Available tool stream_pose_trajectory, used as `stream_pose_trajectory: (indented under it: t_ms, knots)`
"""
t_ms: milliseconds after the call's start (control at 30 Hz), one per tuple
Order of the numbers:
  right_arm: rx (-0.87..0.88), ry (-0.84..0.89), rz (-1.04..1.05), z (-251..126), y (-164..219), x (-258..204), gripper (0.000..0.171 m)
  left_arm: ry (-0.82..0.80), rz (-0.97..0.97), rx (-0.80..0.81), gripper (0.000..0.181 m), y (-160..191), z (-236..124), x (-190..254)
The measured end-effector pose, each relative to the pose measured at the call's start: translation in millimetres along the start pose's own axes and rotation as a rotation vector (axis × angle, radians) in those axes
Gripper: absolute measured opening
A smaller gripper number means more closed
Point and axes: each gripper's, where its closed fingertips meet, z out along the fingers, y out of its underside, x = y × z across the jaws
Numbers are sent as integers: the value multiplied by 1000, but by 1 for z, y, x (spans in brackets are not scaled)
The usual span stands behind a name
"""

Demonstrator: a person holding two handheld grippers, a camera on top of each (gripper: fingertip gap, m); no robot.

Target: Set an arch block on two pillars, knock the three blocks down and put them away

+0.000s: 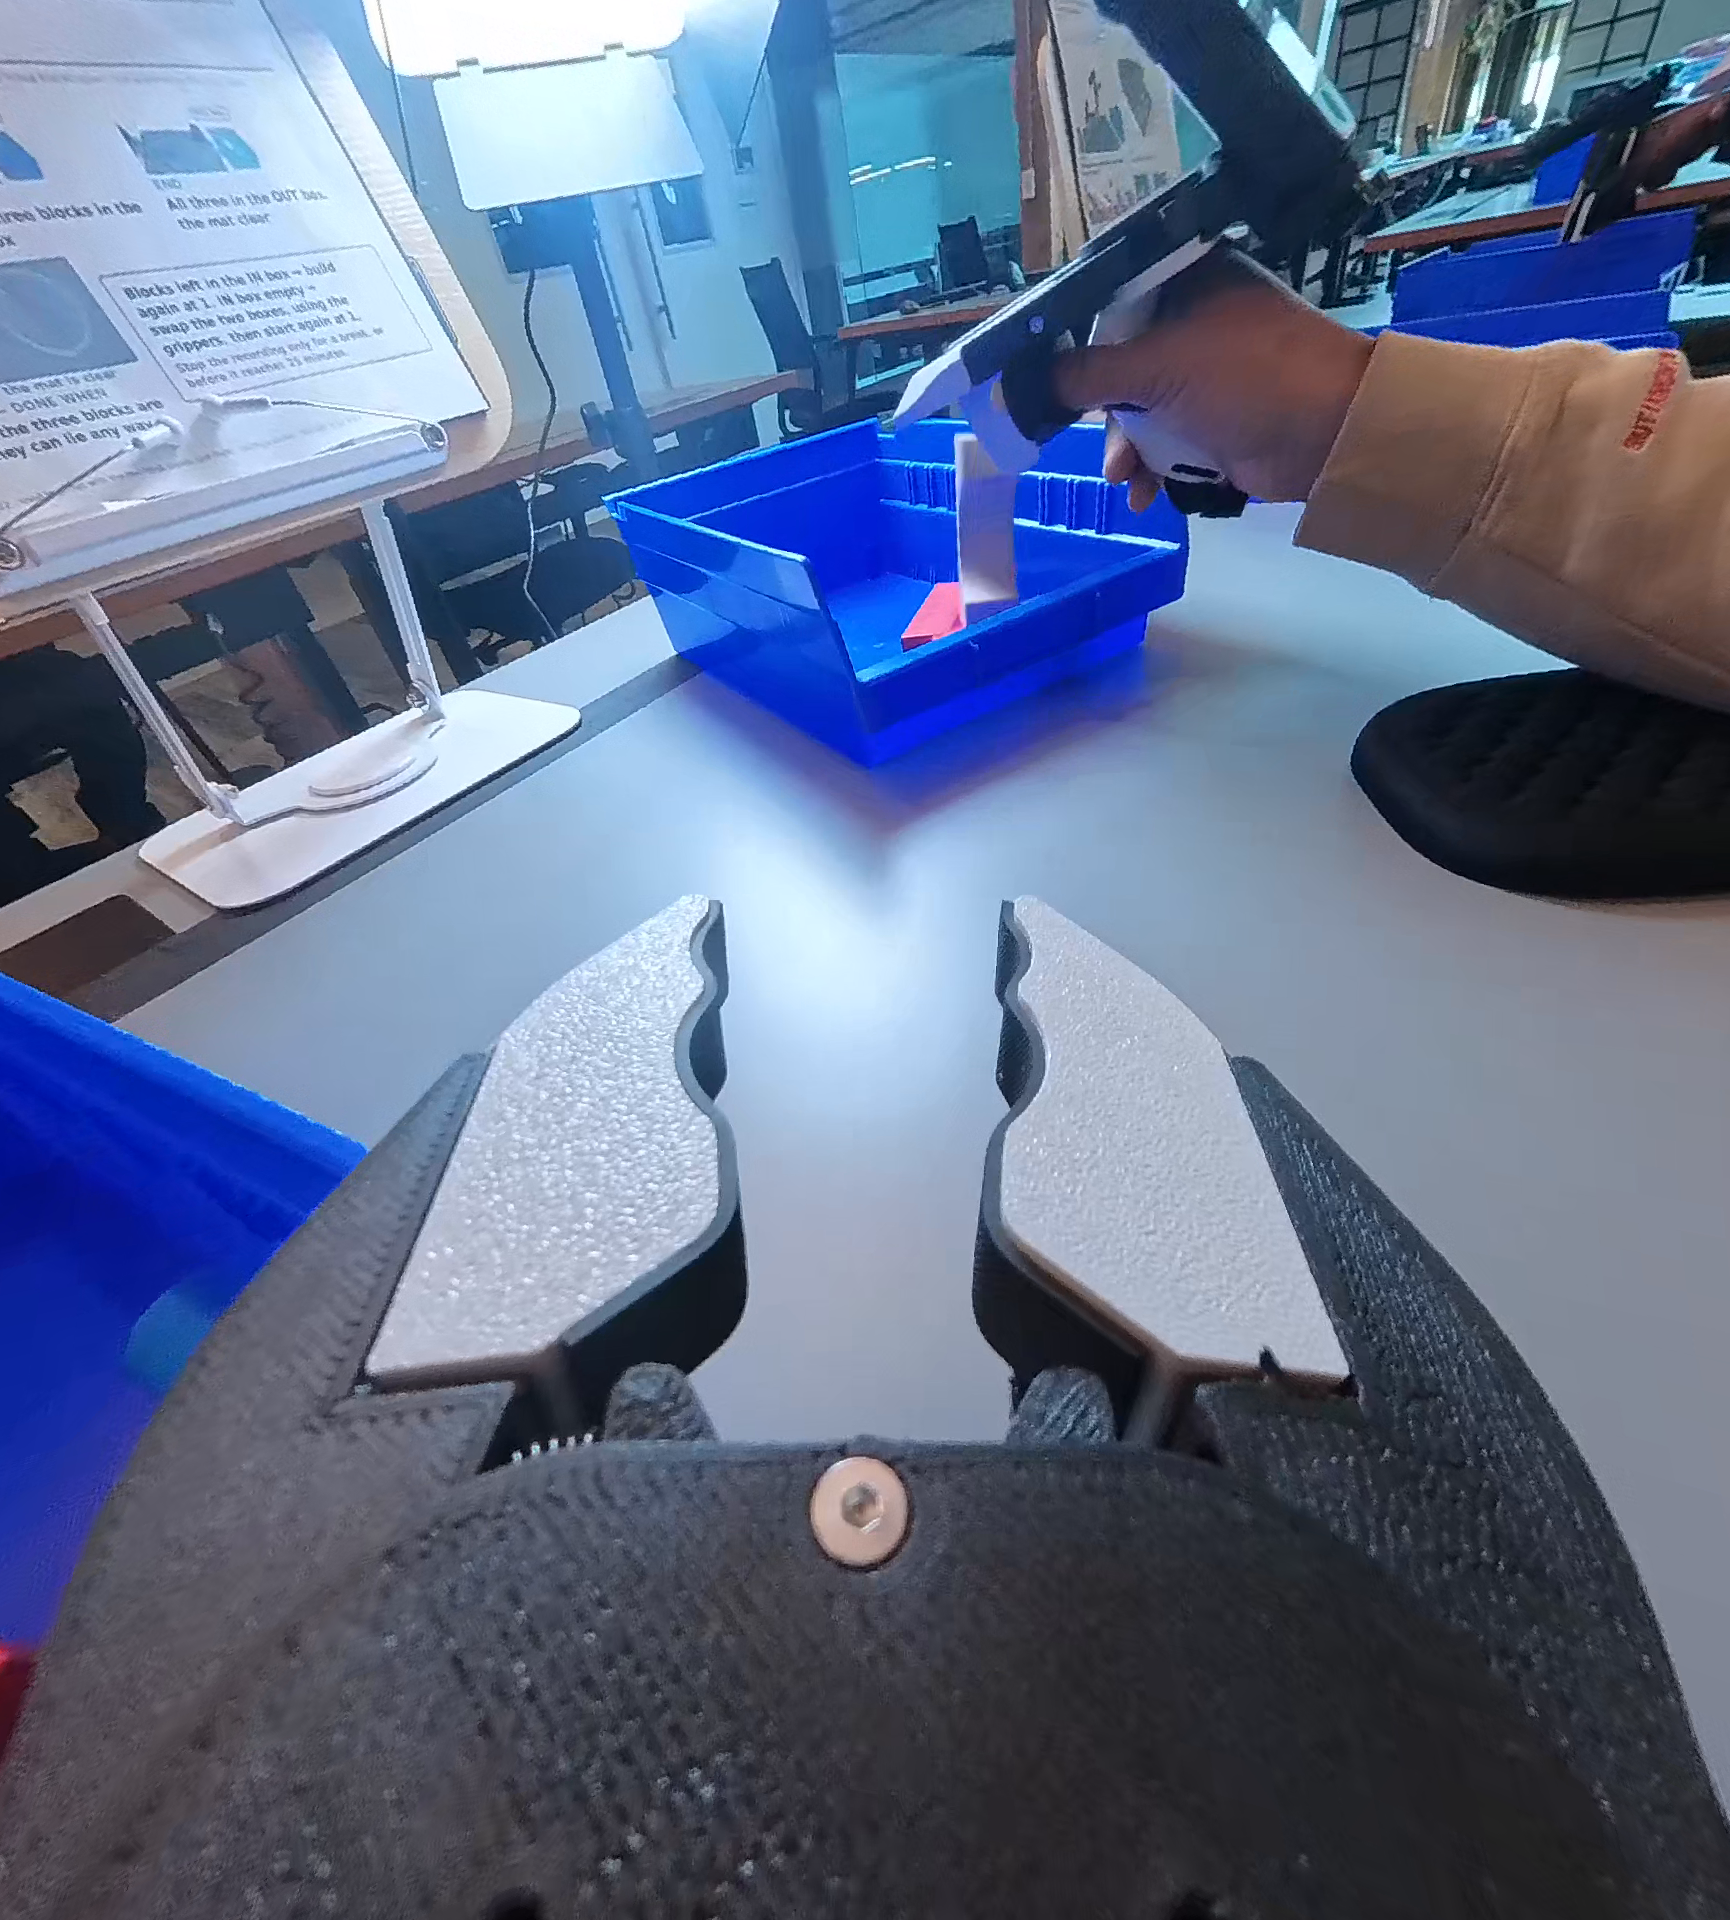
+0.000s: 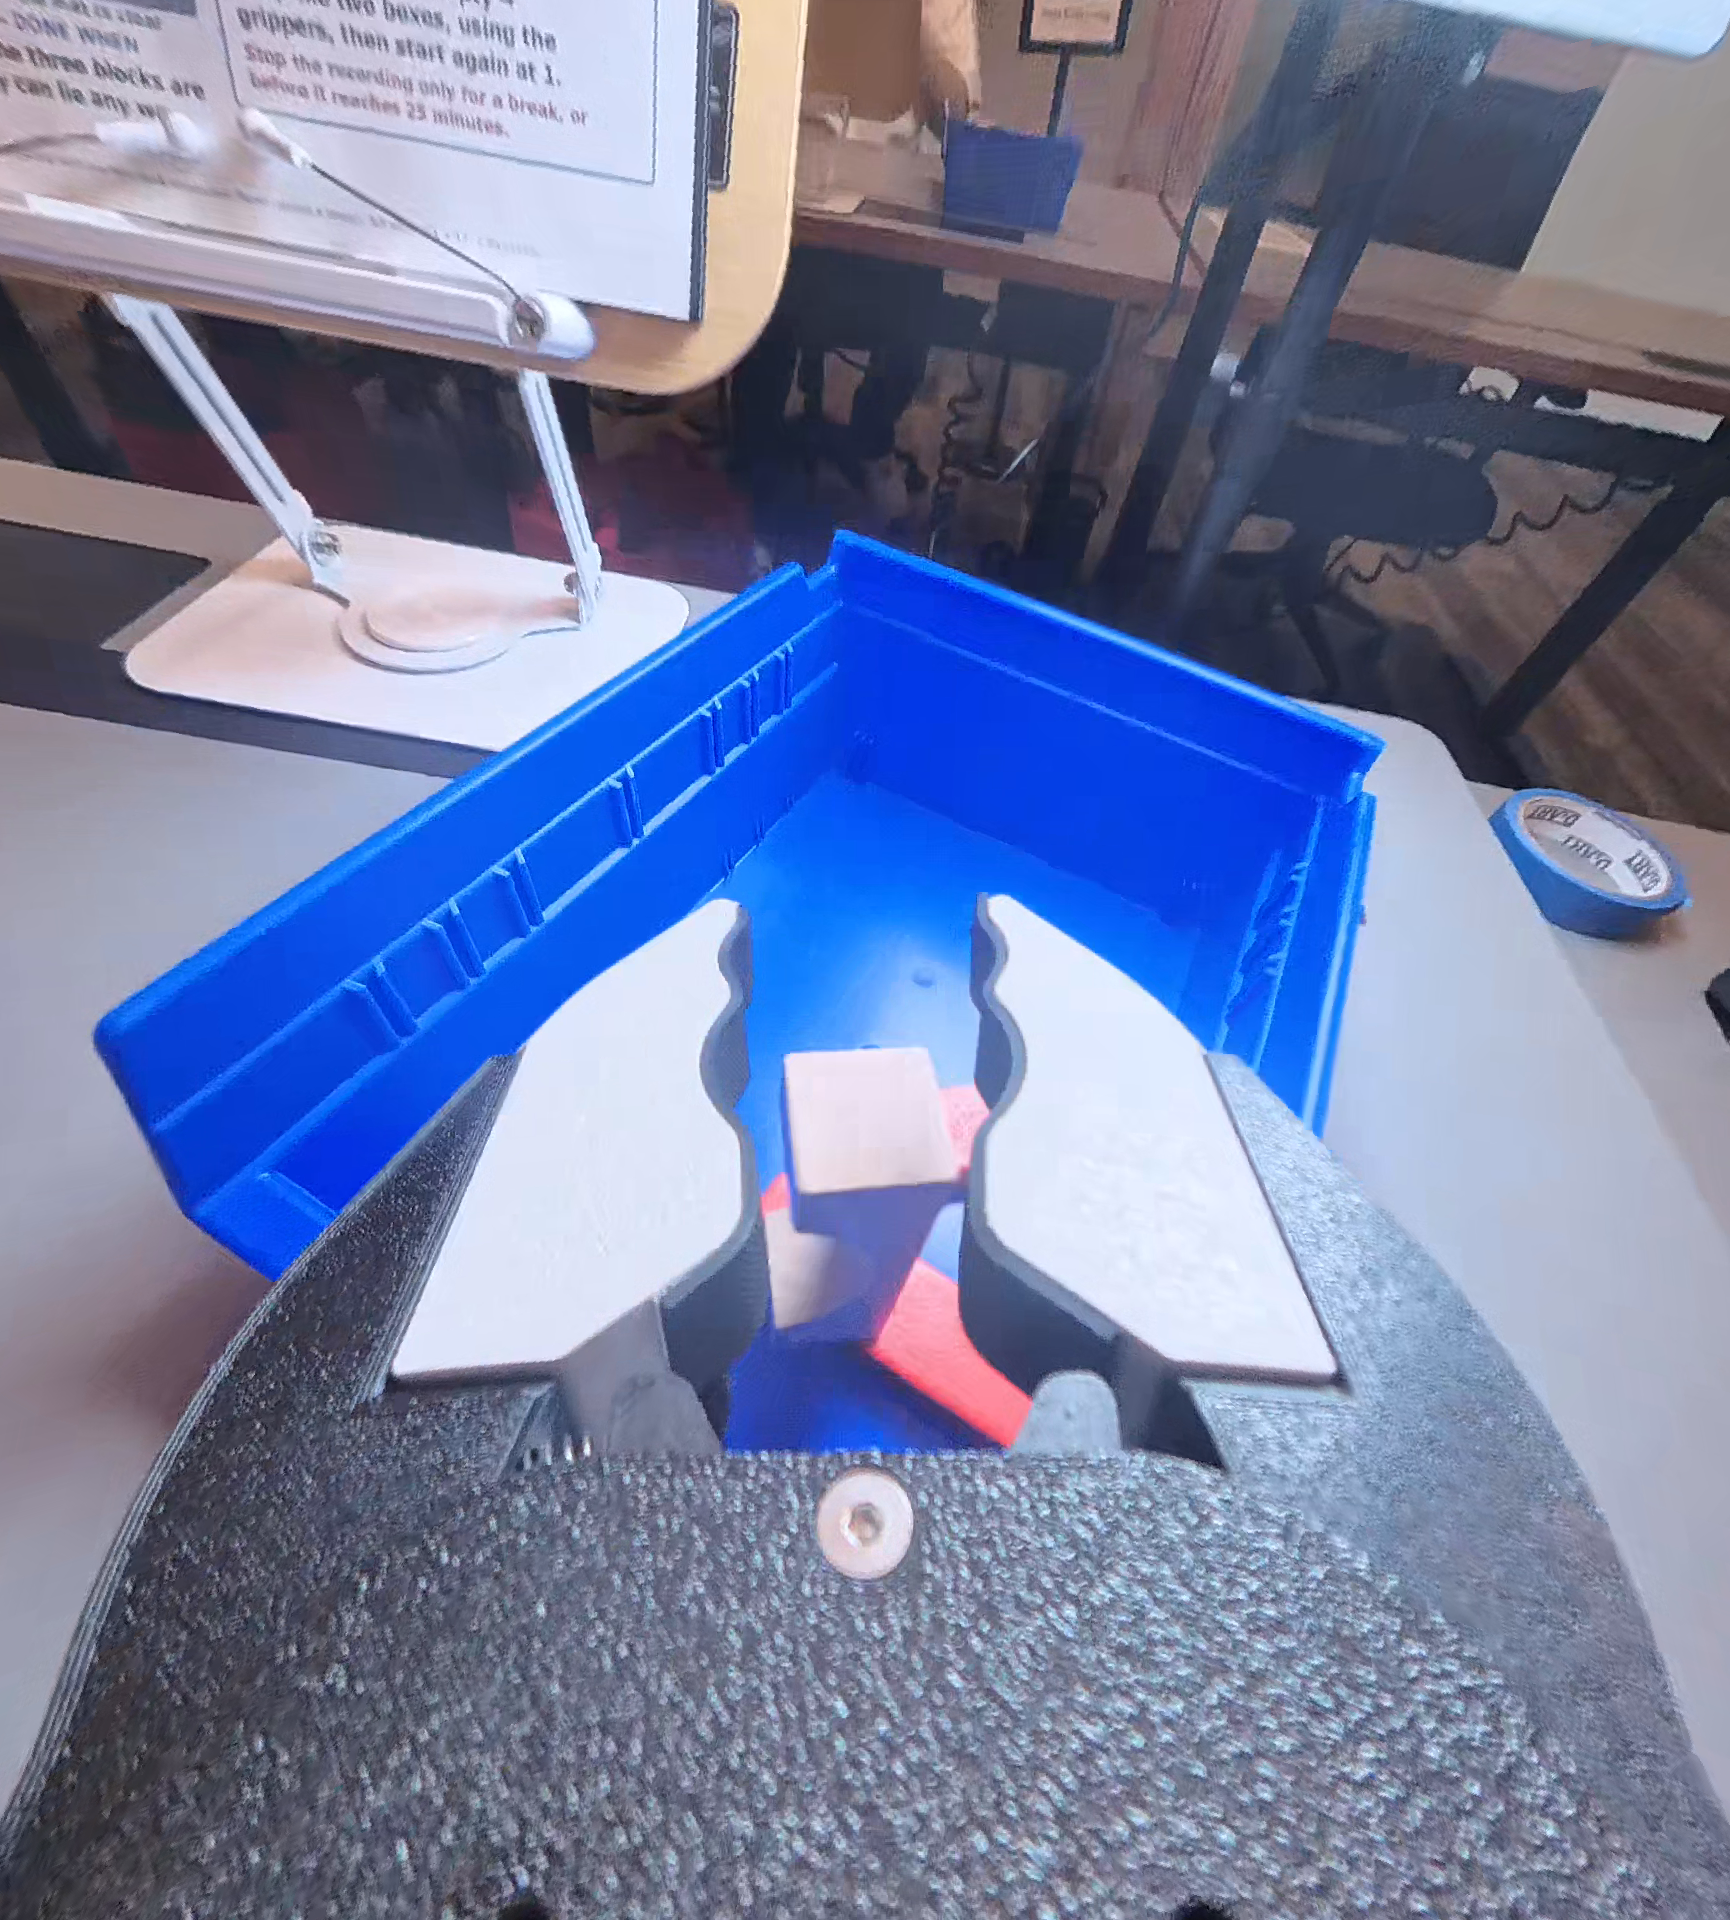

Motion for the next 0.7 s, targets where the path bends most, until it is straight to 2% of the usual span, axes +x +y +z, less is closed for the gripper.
stream_pose_trajectory:
  t_ms: [233, 333, 400, 533, 633, 700]
  knots:
    - [152, -43, -28, -18, -28, -15, 46, 8, -3, 2, 50, 0, -1, 1]
    - [196, -95, -70, -28, -35, -30, 37, 10, -2, 5, 50, -1, -1, 1]
    - [140, -141, -103, -31, -27, -41, 31, 9, 3, 5, 49, -1, -1, 1]
    - [-115, -234, -150, -22, 21, -54, 27, 11, 8, 2, 48, 0, -1, 1]
    - [-296, -241, -161, -10, 59, -51, 26, 15, 6, 0, 48, 1, 0, 2]
    - [-342, -164, -175, 4, 72, -35, 35, 16, 7, 1, 48, 1, 0, 2]
